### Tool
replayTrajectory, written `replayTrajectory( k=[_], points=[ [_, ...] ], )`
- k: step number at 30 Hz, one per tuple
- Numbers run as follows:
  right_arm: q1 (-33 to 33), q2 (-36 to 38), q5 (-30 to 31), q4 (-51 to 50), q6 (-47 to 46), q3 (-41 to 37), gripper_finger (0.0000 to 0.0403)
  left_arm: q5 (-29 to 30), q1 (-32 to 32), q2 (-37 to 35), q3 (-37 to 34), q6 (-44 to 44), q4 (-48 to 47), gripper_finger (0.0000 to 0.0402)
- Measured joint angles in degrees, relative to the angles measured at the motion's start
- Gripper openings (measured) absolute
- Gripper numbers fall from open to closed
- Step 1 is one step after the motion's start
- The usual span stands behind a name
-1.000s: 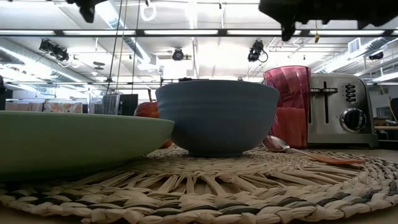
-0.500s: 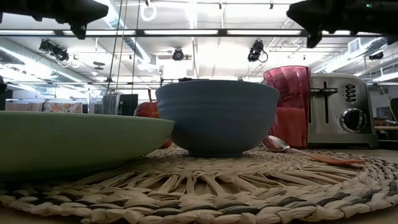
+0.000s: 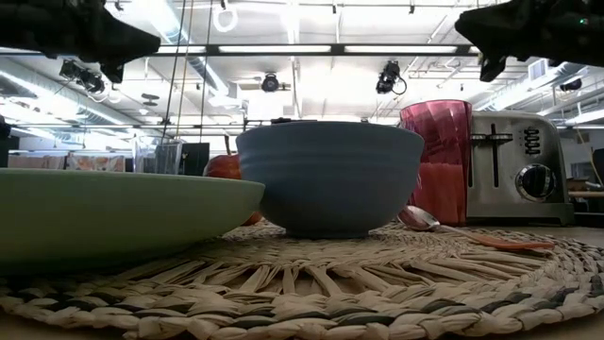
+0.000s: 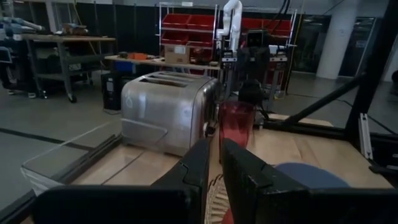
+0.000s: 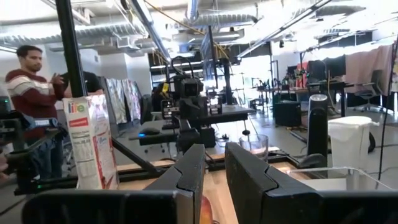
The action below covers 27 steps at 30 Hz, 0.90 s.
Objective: Arrange a breakfast setting
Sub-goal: Return to Home Position
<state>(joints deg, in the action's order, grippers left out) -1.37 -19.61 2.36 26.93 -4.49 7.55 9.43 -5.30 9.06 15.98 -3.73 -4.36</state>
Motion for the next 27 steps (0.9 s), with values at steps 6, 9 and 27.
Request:
replayTrajectory(
  k=[6, 9, 27],
  points=[
    [0.0, 3.8, -0.9, -5.4, -0.2, 0.0, 0.0074, 0.0, 0.0, -4.1, -2.8, 0.0, -0.5, 0.0050],
    [0.0, 6.5, -0.7, -9.2, -0.2, 0.0, 0.0074, 0.0, 0.0, -7.0, -3.4, 0.0, -1.8, 0.0050],
    [-0.4, 19.5, -0.4, -24.7, -0.7, 0.0, 0.0074, -0.1, 1.3, -8.9, -9.9, -0.7, 4.3, 0.0050]
  ],
)
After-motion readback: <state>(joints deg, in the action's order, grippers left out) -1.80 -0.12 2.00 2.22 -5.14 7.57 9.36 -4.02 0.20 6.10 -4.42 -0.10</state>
